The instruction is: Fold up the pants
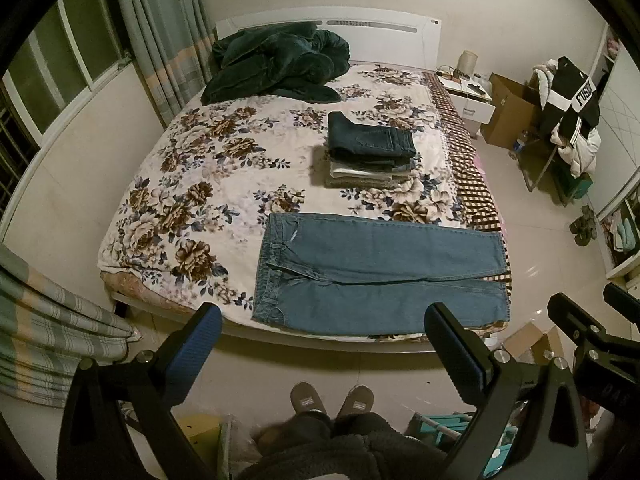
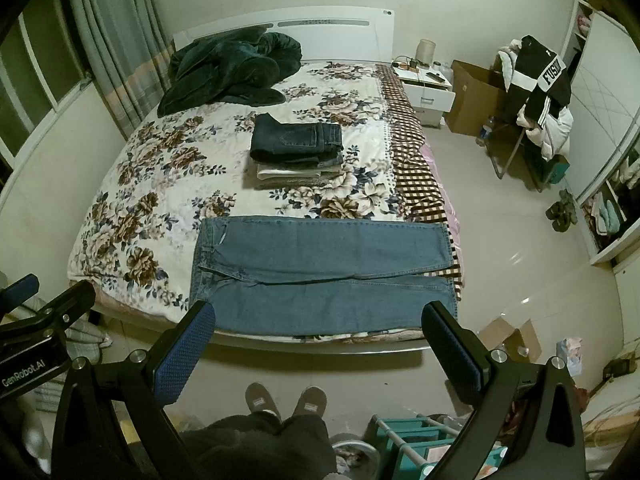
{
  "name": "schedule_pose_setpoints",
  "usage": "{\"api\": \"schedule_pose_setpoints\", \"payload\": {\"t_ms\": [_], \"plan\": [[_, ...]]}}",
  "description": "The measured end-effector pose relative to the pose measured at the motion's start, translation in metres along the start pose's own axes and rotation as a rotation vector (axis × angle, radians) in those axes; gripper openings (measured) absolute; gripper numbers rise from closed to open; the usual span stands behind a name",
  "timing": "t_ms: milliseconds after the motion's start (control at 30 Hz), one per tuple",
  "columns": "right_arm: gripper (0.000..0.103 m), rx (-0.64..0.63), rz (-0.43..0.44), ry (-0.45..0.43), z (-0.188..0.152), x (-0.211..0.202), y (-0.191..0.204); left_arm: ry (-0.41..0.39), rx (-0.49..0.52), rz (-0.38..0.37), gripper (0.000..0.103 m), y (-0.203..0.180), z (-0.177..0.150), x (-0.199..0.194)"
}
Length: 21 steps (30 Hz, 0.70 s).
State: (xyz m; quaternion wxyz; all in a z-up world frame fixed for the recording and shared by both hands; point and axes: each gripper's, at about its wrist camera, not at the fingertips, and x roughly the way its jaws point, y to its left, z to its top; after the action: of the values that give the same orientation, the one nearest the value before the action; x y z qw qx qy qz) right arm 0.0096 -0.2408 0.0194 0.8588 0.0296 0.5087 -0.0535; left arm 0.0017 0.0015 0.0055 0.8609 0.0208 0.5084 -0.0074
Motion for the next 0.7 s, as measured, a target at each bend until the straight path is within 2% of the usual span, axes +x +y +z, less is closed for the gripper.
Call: {"api": "schedule_pose_setpoints", "payload": {"t_ms": [700], "plan": [[0.103,-0.002,-0.004,0.000,-0.0045,-0.0047,0.0049,-0.008,0.001,-0.004,0.103,0.0001,0.0076,-0.0046]]}}
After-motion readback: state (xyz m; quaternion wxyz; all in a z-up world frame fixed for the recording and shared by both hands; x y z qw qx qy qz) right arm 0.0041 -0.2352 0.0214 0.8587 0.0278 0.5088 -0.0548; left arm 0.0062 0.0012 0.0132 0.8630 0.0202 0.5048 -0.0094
